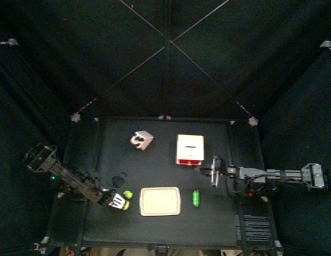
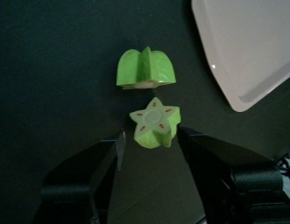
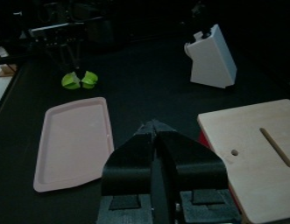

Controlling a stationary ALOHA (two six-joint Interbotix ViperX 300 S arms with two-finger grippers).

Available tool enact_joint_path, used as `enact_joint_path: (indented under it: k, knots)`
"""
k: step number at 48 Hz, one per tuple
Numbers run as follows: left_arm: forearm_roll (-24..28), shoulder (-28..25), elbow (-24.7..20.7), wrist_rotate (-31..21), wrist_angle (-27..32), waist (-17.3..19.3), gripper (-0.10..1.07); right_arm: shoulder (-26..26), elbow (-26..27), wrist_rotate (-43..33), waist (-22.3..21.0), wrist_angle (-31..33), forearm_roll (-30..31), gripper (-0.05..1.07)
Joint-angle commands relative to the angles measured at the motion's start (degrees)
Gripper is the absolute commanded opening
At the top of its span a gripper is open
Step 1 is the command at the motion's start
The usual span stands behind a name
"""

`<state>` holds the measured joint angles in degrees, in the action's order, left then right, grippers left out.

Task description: Grab pea

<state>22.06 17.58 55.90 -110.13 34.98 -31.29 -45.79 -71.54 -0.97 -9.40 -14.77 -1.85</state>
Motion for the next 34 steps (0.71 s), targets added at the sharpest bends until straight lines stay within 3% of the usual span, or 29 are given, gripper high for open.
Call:
enact_joint_path:
  k: [1, 14, 23, 34]
  knots:
    - [0.70, 0.70, -1.14, 0.09, -0.26, 0.18, 0.86, 0.18, 0.53, -0.09, -0.09, -0.18, -0.26, 0.01]
    - [5.36, 6.33, -1.32, 0.18, 0.79, 1.49, 0.86, 0.18, 1.05, -0.18, 0.26, -0.26, -0.97, 0.01]
    - [14.15, 12.74, 0.00, 2.29, 0.35, 7.12, 0.86, 0.18, 1.93, -1.49, 0.88, -0.18, -4.57, 0.01]
    - [22.59, 19.07, 0.88, 7.82, -2.37, 15.82, 0.86, 0.18, 2.20, -8.35, 0.18, 0.70, -7.03, 0.01]
